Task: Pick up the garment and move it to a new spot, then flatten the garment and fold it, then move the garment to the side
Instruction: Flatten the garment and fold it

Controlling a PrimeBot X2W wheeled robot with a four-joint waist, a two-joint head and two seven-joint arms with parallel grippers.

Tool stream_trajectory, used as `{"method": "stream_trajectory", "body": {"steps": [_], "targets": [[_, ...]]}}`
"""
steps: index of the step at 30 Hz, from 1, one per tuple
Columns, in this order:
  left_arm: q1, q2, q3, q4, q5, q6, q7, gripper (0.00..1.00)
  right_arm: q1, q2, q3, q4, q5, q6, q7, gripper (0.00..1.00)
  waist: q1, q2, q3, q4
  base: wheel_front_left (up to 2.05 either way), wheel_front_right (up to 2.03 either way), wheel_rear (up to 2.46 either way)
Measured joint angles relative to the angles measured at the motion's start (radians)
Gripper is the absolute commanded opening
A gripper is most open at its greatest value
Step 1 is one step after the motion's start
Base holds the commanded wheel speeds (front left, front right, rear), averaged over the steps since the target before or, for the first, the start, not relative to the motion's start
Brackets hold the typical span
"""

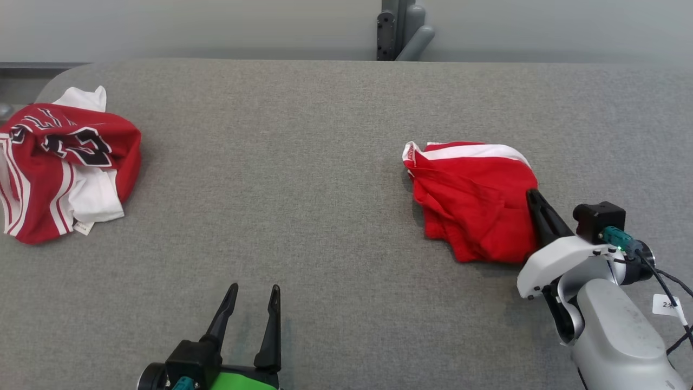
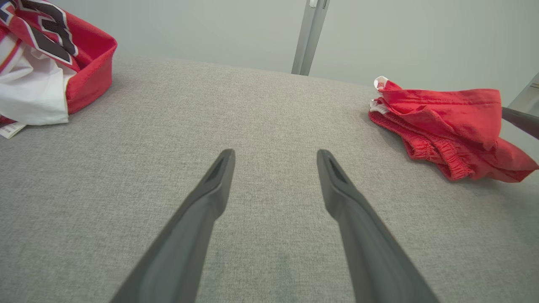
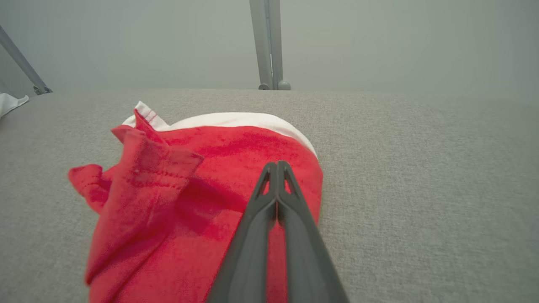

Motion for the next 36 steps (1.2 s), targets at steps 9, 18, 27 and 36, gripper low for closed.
{"method": "stream_trajectory", "body": {"steps": [9,18,27,36], "targets": [[-0.009,0.0,-0.014,0.0,-0.012,0.013,0.0,1.0,-0.063,0.058,0.057,0.118,-0.018,0.0,0.0,0.0,0.0,0.0,0.02,0.062,0.0,0.0,0.0],[-0.017,0.0,-0.018,-0.002,-0.025,0.022,0.0,1.0,-0.1,0.095,0.177,0.19,-0.021,0.0,0.0,0.0,0.0,0.0,0.022,0.111,0.0,0.0,0.0],[0.002,0.0,-0.001,-0.006,-0.032,0.031,0.0,1.0,-0.109,0.106,0.258,0.14,0.003,0.0,0.0,0.0,0.0,0.0,-0.007,0.117,0.0,0.0,0.0],[0.032,0.0,0.037,-0.024,-0.038,0.045,0.0,1.0,0.051,0.073,0.135,-0.187,-0.066,0.0,0.0,1.0,0.0,0.0,-0.048,0.065,0.0,0.0,0.0]]}}
